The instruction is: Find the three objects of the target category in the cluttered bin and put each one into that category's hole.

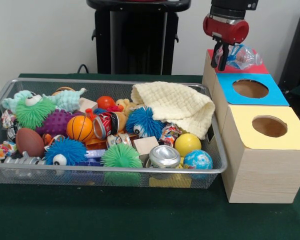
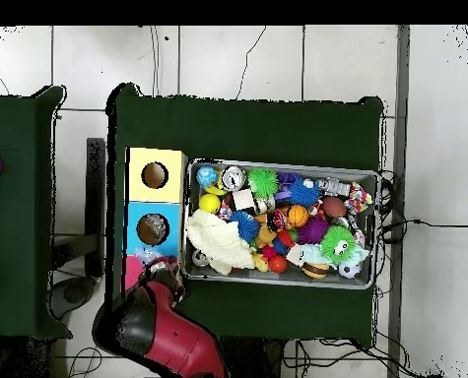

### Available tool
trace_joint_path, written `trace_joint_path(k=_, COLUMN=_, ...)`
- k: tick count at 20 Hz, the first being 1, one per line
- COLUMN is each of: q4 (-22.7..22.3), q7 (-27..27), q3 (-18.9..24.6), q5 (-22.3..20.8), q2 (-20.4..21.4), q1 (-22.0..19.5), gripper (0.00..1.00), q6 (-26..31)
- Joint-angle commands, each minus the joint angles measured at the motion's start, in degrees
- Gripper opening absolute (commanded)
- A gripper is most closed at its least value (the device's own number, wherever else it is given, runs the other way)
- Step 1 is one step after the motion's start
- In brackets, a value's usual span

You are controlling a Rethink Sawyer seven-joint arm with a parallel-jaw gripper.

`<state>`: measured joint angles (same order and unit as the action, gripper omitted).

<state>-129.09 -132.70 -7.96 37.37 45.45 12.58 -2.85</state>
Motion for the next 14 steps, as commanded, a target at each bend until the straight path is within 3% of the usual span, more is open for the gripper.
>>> trace_joint_path(k=1, q4=6.7, q7=-11.4, q3=-0.3, q5=4.3, q2=-2.7, q1=-0.6, gripper=0.00, q6=2.4)
trace_joint_path(k=14, q4=12.0, q7=-12.3, q3=-6.2, q5=8.4, q2=-5.9, q1=5.8, gripper=0.00, q6=7.8)
